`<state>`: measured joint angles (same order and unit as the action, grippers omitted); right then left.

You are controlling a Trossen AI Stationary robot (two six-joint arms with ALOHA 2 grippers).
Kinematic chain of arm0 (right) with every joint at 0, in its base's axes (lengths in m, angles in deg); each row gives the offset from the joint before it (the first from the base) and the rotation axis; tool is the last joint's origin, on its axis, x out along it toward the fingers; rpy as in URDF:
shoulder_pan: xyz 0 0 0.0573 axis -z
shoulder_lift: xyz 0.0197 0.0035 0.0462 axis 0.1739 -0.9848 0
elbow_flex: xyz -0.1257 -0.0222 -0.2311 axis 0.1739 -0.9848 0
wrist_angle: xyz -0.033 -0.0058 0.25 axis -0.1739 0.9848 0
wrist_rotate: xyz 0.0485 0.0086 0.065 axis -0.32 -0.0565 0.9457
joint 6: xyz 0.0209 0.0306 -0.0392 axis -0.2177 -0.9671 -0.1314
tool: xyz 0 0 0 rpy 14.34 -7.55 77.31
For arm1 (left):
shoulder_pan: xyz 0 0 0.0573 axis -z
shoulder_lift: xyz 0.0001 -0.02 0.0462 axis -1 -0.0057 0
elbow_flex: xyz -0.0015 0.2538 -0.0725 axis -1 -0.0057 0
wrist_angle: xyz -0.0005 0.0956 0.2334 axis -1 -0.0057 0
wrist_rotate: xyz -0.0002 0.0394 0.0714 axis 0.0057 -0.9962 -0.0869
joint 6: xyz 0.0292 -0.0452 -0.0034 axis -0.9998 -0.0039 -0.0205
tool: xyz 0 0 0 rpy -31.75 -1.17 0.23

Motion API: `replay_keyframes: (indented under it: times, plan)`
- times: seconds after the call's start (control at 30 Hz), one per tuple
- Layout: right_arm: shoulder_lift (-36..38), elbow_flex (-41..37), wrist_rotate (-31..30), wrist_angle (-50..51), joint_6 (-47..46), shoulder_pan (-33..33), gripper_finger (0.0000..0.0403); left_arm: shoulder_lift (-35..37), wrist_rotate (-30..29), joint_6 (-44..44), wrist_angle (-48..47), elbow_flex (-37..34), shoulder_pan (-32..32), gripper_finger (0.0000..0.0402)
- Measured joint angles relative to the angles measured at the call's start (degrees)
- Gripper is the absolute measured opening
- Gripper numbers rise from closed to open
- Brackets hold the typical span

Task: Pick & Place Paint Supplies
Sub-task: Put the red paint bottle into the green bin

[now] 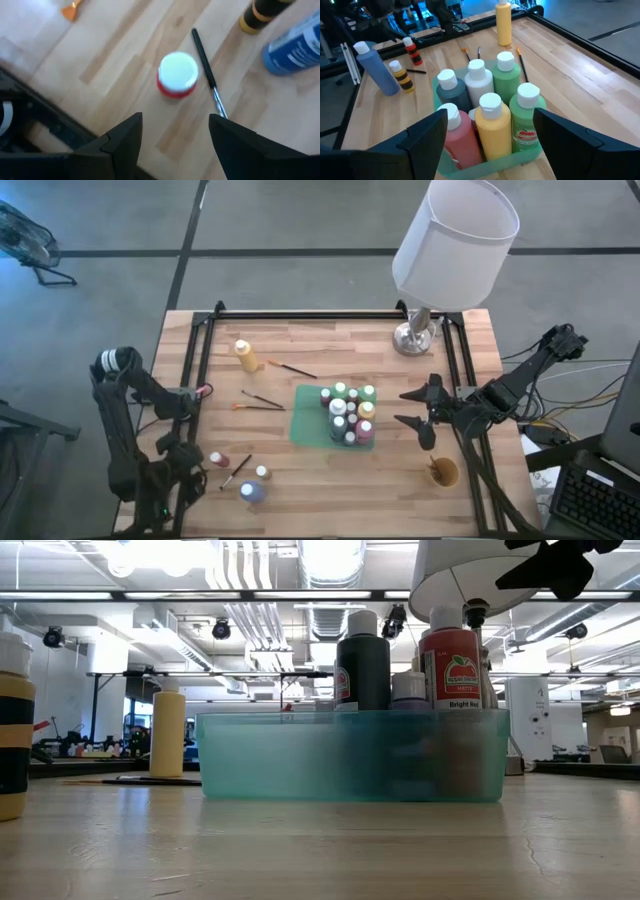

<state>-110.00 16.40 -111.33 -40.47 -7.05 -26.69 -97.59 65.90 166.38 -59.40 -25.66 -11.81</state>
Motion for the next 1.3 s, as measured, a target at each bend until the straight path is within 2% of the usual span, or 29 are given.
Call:
replay_keyframes:
  times: [0.17,0.7,0.87,1.3]
  plan:
    - [-0.9,-0.2,0.0,-0.3,0.1,0.0,0.0271,-1.2,-3.9,0.0,0.1,-0.2,-0.4,0.0234]
    - [-6.9,-0.3,0.0,-0.9,0.3,0.0,0.0235,0.9,-6.2,-1.0,1.8,-3.7,-3.0,0.0232]
    - [-7.0,-0.3,0.0,-0.9,0.3,0.0,0.0246,0.9,-8.6,-2.7,2.5,-3.7,-3.5,0.0232]
    - [-7.0,-0.3,0.0,-1.0,0.3,0.0,0.0287,1.4,-8.0,-5.3,5.4,-6.7,-5.5,0.0231]
